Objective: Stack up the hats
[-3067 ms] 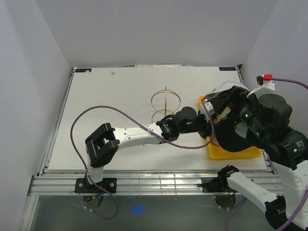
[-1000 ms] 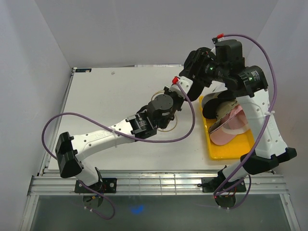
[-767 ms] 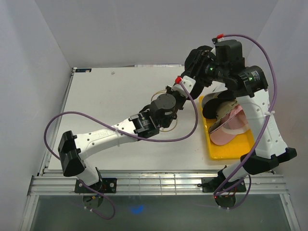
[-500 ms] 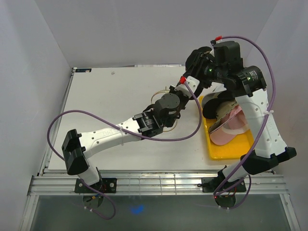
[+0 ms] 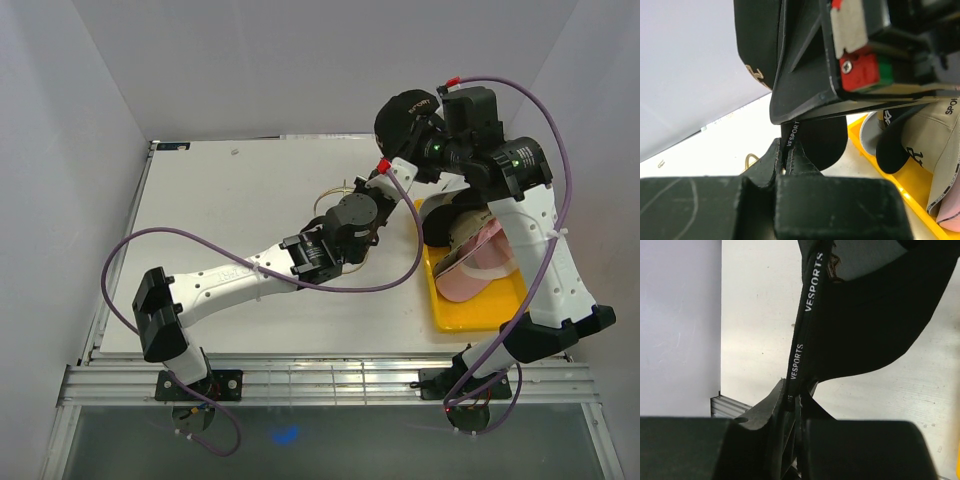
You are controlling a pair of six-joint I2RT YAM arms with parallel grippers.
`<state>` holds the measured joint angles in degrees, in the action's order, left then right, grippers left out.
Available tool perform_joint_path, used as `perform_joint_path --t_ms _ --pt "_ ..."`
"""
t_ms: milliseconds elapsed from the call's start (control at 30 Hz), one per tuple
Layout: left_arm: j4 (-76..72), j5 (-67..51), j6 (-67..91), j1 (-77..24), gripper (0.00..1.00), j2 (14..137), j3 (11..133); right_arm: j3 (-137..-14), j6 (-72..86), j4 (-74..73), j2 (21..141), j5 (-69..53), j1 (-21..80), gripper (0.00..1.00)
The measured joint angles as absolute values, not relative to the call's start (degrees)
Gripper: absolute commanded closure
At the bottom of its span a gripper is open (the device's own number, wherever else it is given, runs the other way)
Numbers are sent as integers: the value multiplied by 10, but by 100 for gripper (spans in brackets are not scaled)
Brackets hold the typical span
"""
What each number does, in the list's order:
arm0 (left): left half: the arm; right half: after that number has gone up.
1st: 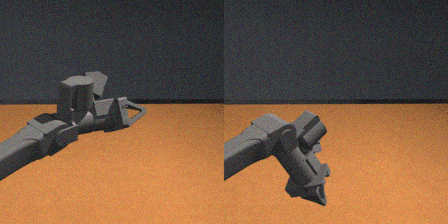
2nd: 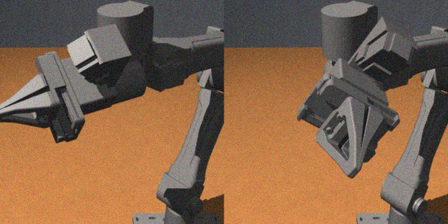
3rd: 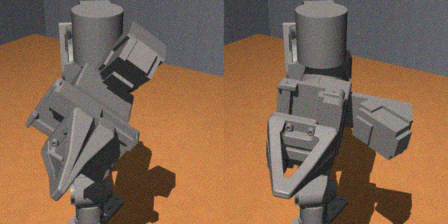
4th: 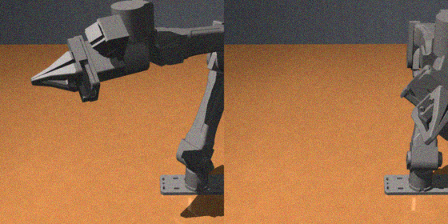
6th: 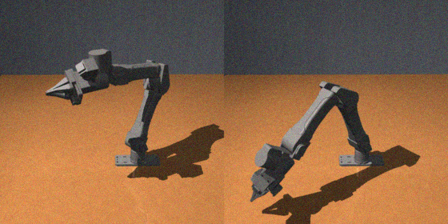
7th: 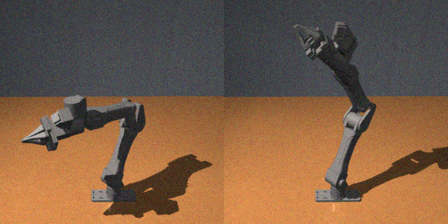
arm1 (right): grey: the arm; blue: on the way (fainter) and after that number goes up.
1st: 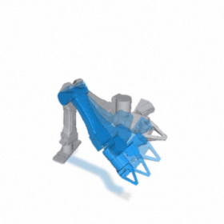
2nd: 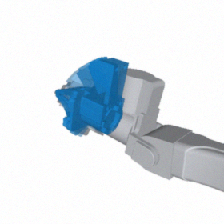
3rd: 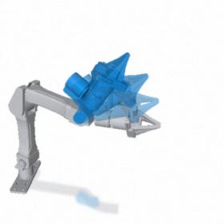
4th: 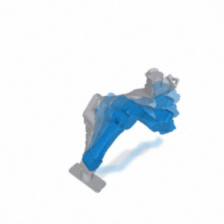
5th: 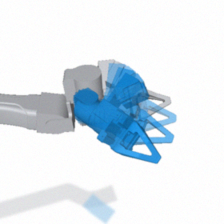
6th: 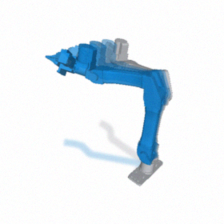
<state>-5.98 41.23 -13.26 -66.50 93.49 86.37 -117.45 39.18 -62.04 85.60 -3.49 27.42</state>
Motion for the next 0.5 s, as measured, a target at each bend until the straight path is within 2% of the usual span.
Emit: perform_joint_path --t_ms 67,100,200,233,333,500 --pt "-58 411 -130 -665 87 935 863 -1175 391 -623 856 -34 274 92" --pt "-57 411 -128 -665 76 934 863 -1176 390 -625 856 -32 274 92" --pt "-60 402 -115 -665 62 926 855 -1190 385 -643 860 -28 275 92" --pt "-62 397 -110 -665 54 921 851 -1195 382 -647 861 -28 275 92" --pt "-65 389 -95 -665 45 896 839 -1202 370 -647 862 -27 275 92" --pt "-66 369 -72 -665 43 840 823 -1207 355 -651 863 -17 276 92"
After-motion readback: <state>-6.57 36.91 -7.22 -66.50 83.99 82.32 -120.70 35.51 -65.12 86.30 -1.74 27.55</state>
